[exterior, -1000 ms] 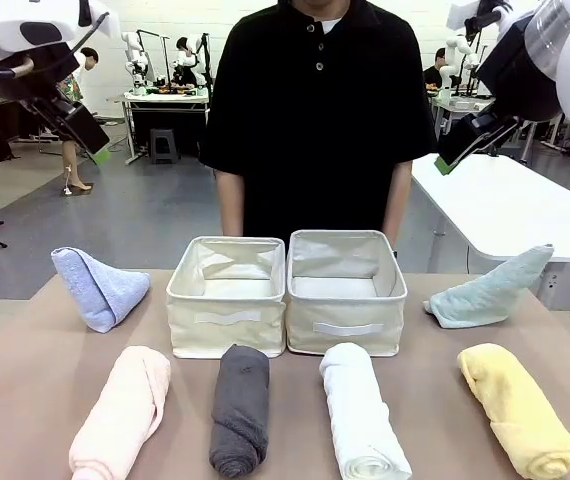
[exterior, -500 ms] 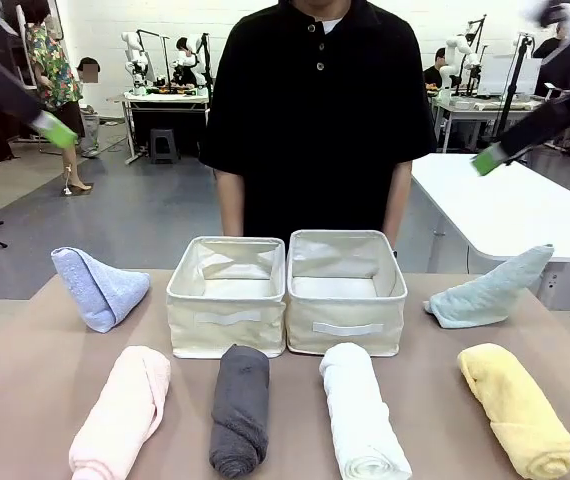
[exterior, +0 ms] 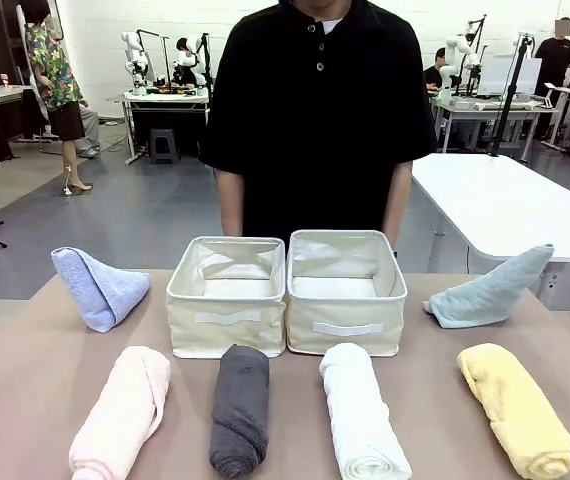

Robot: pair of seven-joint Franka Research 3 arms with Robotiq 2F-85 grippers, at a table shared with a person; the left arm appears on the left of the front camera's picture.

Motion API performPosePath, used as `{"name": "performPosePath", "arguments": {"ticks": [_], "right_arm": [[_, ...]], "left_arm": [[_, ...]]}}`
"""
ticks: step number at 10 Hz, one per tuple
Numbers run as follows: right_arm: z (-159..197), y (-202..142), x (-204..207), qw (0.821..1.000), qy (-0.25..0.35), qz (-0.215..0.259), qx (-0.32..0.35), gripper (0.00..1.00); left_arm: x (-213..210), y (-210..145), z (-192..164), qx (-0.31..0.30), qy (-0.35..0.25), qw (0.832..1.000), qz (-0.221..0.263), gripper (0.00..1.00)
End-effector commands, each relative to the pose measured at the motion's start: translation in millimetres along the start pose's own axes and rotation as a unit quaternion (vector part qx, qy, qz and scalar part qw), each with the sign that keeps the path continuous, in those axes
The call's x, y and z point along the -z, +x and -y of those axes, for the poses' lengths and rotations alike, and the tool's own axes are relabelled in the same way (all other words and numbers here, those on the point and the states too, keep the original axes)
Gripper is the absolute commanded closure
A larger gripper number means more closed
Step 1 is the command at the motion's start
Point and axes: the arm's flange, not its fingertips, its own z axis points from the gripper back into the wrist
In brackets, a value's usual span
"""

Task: Sort the towels based on their folding style.
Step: Pick up one triangle-folded towel and place it in the left Fabric basket.

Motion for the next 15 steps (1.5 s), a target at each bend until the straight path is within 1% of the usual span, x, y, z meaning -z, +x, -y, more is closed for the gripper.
{"name": "performPosePath", "arguments": {"ticks": [1,2,4,5,6,7,15], "right_arm": [[16,-7,5,0.999,-0.002,0.010,0.035,0.00],[24,-12,0,0.998,-0.003,0.002,0.058,0.00],[30,-22,-11,0.997,-0.017,-0.018,0.078,0.00],[30,-26,-16,0.995,-0.035,-0.035,0.081,0.00],[27,-25,-14,0.991,-0.082,-0.051,0.091,0.00],[37,-27,-10,0.995,-0.023,-0.019,0.091,0.00],[37,-27,-10,0.995,-0.023,-0.019,0.091,0.00]], "left_arm": [[4,-8,-21,-0.023,-0.022,0.999,0.008,0.00],[-4,-19,-31,-0.040,-0.014,0.999,0.014,0.00],[-17,-36,-38,-0.065,-0.007,0.998,0.020,0.00],[-19,-42,-41,-0.076,-0.004,0.997,0.018,0.00],[-21,-44,-41,-0.072,-0.005,0.997,0.025,0.00],[-16,-41,-41,-0.077,0.002,0.997,0.013,0.00],[-16,-41,-41,-0.077,0.002,0.997,0.013,0.00]]}}
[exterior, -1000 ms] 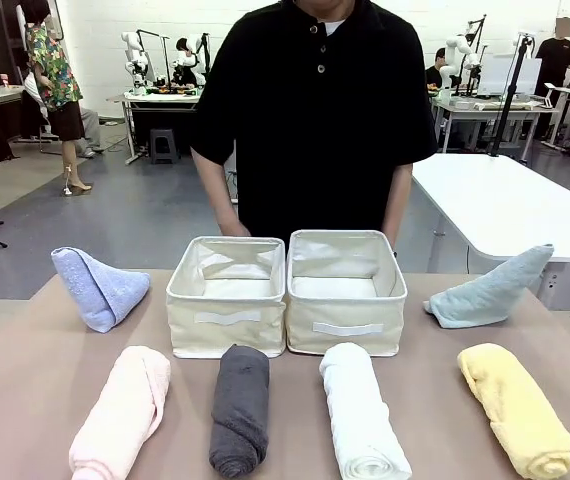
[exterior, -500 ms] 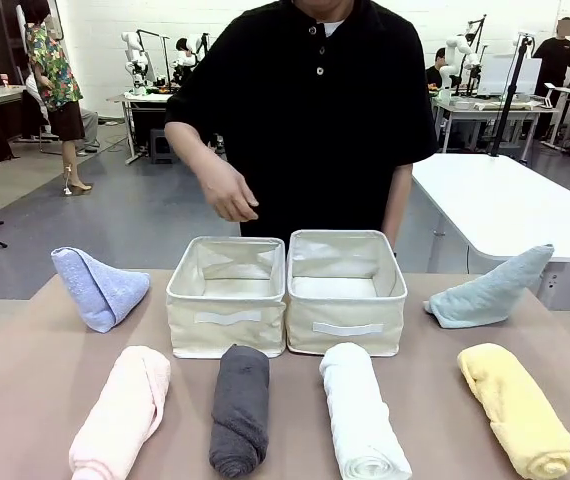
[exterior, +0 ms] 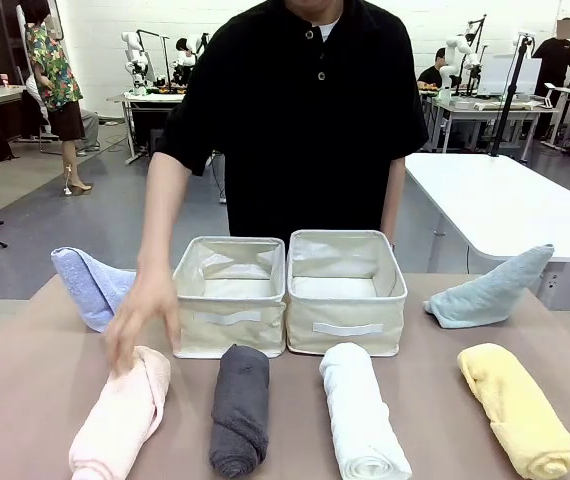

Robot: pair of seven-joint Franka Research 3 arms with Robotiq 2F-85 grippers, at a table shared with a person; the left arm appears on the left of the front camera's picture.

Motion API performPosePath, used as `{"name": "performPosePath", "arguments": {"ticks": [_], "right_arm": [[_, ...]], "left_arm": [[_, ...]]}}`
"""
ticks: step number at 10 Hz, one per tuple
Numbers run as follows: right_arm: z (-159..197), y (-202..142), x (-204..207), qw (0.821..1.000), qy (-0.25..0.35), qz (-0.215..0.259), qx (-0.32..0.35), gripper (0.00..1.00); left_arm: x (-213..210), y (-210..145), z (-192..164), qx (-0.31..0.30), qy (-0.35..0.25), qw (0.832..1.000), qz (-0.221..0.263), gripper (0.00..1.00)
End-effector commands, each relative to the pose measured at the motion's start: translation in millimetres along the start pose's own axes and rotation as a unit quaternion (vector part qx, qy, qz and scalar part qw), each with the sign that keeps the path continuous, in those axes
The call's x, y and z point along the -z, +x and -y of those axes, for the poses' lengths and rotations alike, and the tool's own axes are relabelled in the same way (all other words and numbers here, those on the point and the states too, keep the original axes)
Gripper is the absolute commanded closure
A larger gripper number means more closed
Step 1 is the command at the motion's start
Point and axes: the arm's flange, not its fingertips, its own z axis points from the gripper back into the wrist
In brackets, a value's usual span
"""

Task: Sort the towels based on their folding style.
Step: Pick up one triangle-folded towel and place it in the left Fabric basket.

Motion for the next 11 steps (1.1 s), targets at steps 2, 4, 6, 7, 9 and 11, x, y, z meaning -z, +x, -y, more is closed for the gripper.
{"name": "performPosePath", "arguments": {"ticks": [2,4,6,7,9,11], "right_arm": [[0.9,2.2,-1.0,1.000,0.010,0.007,-0.008,0.00],[0.9,2.2,-1.0,1.000,0.010,0.007,-0.008,0.00],[0.9,2.2,-1.0,1.000,0.010,0.007,-0.008,0.00],[0.9,2.2,-1.0,1.000,0.010,0.007,-0.008,0.00],[0.9,2.2,-1.0,1.000,0.010,0.007,-0.008,0.00],[0.9,2.2,-1.0,1.000,0.010,0.007,-0.008,0.00]], "left_arm": [[-0.7,0.9,-0.4,0.010,-0.005,1.000,0.005,0.00],[-0.7,0.9,-0.4,0.010,-0.005,1.000,0.005,0.00],[-0.7,0.9,-0.4,0.010,-0.005,1.000,0.005,0.00],[-0.7,0.9,-0.4,0.010,-0.005,1.000,0.005,0.00],[-0.7,0.9,-0.4,0.010,-0.005,1.000,0.005,0.00],[-0.7,0.9,-0.4,0.010,-0.005,1.000,0.005,0.00]]}}
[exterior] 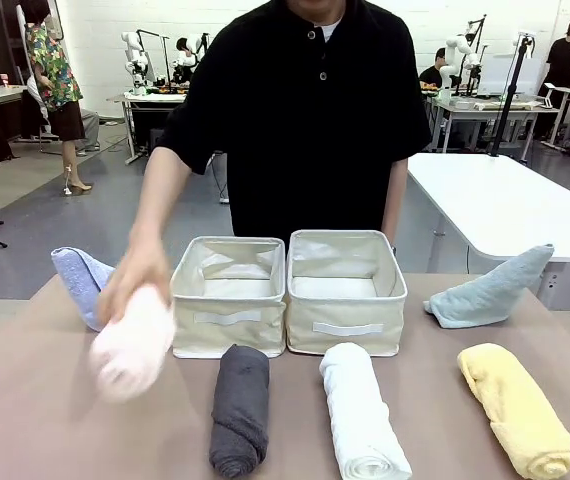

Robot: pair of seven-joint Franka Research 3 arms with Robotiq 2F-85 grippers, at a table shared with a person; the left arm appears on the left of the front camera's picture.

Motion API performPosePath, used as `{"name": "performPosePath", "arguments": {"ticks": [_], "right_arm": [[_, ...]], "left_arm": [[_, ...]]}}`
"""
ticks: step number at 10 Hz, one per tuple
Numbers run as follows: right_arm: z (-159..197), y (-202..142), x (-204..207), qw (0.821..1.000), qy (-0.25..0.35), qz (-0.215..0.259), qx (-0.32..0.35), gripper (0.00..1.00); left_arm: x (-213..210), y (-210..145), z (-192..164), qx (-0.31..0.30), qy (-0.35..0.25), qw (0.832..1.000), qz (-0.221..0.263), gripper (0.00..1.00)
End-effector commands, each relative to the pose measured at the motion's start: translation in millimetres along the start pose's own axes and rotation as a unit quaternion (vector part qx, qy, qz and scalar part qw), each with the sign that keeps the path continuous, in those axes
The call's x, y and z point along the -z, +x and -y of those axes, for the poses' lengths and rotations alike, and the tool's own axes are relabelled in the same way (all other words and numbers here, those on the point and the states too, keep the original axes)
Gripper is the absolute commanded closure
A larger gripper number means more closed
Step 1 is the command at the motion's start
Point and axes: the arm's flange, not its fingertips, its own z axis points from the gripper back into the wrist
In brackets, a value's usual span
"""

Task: Sort the towels based on their folding style.
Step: Pick up one triangle-folded towel and place it in the left Fabric basket.

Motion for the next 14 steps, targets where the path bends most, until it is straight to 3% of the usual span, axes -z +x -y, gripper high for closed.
{"name": "performPosePath", "arguments": {"ticks": [1,3,4,6,10,13,14], "right_arm": [[1,2,-1,1.000,0.010,0.008,-0.008,0.00],[1,2,-1,1.000,0.010,0.008,-0.008,0.00],[1,2,-1,1.000,0.010,0.008,-0.008,0.00],[1,2,-1,1.000,0.010,0.008,-0.008,0.00],[1,2,-1,1.000,0.010,0.008,-0.008,0.00],[1,2,-1,1.000,0.010,0.008,-0.008,0.00],[1,2,-1,1.000,0.010,0.008,-0.008,0.00]], "left_arm": [[0,0,0,0.000,0.000,1.000,0.000,0.00],[36,32,-7,-0.039,0.076,0.992,-0.093,0.00],[65,52,-10,-0.060,0.130,0.979,-0.145,0.00],[121,82,-26,-0.058,0.155,0.963,-0.211,0.00],[232,103,-65,-0.070,0.208,0.940,-0.263,0.00],[250,102,-72,-0.065,0.201,0.949,-0.234,0.00],[260,95,-77,-0.064,0.191,0.943,-0.263,0.00]]}}
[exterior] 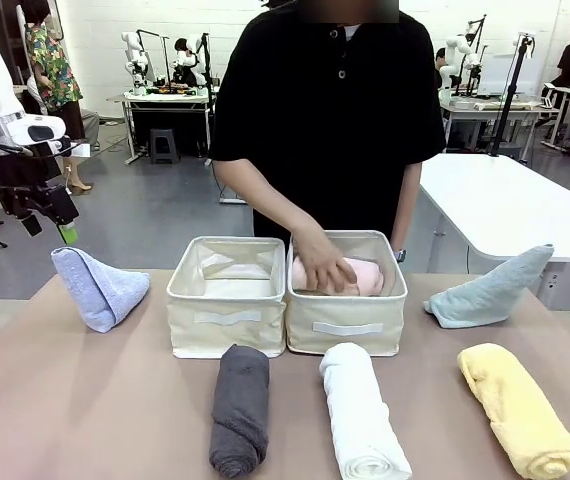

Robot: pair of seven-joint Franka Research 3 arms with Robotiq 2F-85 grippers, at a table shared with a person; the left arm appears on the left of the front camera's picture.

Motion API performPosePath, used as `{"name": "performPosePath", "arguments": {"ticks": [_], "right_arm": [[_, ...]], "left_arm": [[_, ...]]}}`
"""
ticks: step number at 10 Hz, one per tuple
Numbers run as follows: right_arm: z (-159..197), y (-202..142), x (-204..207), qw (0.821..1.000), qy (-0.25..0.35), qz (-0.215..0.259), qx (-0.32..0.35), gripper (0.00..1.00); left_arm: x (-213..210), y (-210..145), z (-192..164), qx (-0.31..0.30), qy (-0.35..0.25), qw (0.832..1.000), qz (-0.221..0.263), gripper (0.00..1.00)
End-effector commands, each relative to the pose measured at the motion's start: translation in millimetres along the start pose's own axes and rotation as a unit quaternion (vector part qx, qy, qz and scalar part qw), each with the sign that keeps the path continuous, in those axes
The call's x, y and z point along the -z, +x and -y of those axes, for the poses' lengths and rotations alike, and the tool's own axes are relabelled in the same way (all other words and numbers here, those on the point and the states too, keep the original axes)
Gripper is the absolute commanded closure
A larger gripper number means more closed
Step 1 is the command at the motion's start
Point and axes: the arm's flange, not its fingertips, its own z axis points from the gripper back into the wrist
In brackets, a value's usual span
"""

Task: Sort the towels based on their folding style.
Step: Pick up one triangle-folded towel and place it in the left Fabric basket.

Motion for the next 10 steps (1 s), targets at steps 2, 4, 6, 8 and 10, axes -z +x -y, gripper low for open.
{"name": "performPosePath", "arguments": {"ticks": [2,4,6,8,10], "right_arm": [[2,2,-1,1.000,0.012,0.009,-0.008,0.00],[2,2,-1,1.000,0.012,0.009,-0.008,0.00],[2,2,-1,1.000,0.012,0.009,-0.008,0.00],[2,2,-1,1.000,0.012,0.009,-0.008,0.00],[2,2,-1,1.000,0.012,0.009,-0.008,0.00]], "left_arm": [[0,-3,1,0.001,-0.003,1.000,-0.008,0.00],[1,-1,1,0.000,-0.002,1.000,-0.005,0.00],[35,26,-7,-0.011,-0.011,0.998,-0.061,0.00],[55,42,-11,-0.026,0.003,0.997,-0.078,0.00],[79,55,-16,-0.038,0.014,0.994,-0.100,0.00]]}}
